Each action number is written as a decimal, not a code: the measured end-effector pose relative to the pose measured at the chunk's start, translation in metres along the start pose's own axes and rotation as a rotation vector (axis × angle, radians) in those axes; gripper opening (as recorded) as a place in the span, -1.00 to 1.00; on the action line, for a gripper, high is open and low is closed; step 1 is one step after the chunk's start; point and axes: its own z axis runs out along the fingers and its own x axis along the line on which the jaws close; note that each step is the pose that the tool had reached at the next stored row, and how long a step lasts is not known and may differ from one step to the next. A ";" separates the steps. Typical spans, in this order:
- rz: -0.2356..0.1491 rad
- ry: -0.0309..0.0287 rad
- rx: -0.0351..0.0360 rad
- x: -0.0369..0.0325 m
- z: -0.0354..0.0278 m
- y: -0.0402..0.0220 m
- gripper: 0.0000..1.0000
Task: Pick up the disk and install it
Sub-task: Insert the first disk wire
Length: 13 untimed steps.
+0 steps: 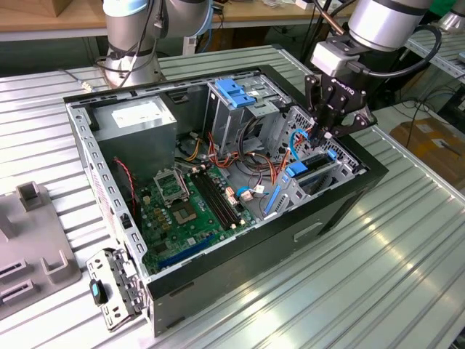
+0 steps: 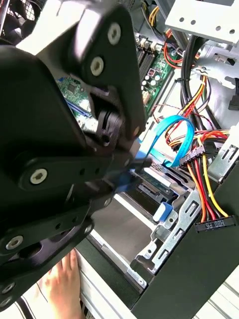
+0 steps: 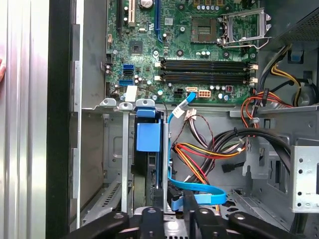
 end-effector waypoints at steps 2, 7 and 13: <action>0.000 0.0001 0.0000 0.0000 0.0000 0.0000 -0.67; 0.000 0.0001 0.0000 0.0000 0.0002 0.0000 -0.68; 0.000 0.0000 0.0000 0.0000 0.0004 0.0000 -0.68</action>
